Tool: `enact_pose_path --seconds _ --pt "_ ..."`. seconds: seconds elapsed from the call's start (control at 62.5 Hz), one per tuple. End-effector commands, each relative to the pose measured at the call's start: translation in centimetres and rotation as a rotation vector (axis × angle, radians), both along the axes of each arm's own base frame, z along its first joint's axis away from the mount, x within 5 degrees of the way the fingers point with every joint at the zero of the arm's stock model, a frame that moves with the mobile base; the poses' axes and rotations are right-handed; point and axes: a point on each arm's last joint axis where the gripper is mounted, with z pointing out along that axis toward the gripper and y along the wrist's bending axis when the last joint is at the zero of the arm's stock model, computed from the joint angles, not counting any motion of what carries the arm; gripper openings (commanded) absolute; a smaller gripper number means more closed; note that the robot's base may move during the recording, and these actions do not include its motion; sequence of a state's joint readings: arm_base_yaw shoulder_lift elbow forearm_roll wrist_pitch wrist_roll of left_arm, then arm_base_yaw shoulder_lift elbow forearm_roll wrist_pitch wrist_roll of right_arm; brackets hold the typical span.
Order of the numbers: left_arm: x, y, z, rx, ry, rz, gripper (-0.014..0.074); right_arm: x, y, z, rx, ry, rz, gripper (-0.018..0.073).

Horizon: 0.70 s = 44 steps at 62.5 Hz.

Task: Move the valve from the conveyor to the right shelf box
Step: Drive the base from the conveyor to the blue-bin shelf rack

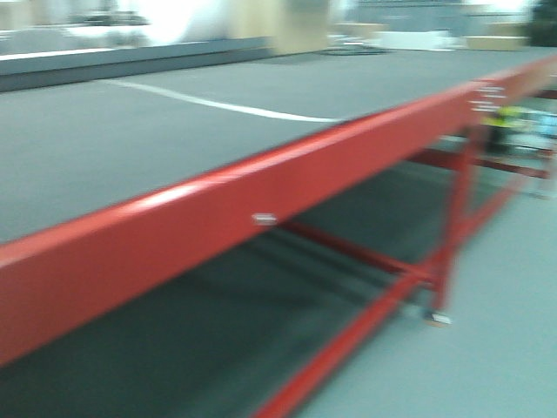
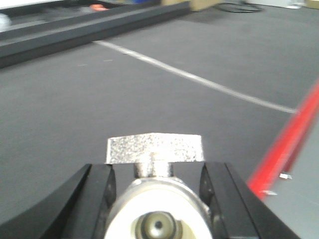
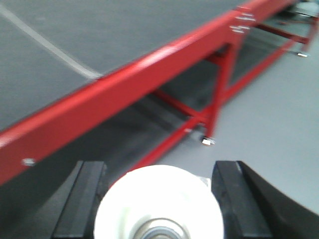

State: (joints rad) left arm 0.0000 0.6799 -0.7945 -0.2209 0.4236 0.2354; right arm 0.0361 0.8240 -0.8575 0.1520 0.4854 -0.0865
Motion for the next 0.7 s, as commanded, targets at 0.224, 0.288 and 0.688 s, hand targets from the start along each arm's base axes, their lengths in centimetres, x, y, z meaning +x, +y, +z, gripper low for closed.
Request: enact_pose_path --seconds 0.224,0.288,0.688 --pt "-0.1 0.03 0.74 -0.015 -0.063 0.008 -0.0111 -0.03 -0.21 1.12 -0.009 -0.095 -0.015 -0.0165" --pt "-0.1 0.03 0.74 -0.015 -0.063 0.008 -0.0111 -0.03 -0.21 1.12 -0.009 -0.095 -0.015 -0.0165" --pt "-0.1 0.03 0.74 -0.015 -0.063 0.008 -0.0111 -0.03 -0.21 1.12 -0.009 -0.095 -0.015 -0.0165"
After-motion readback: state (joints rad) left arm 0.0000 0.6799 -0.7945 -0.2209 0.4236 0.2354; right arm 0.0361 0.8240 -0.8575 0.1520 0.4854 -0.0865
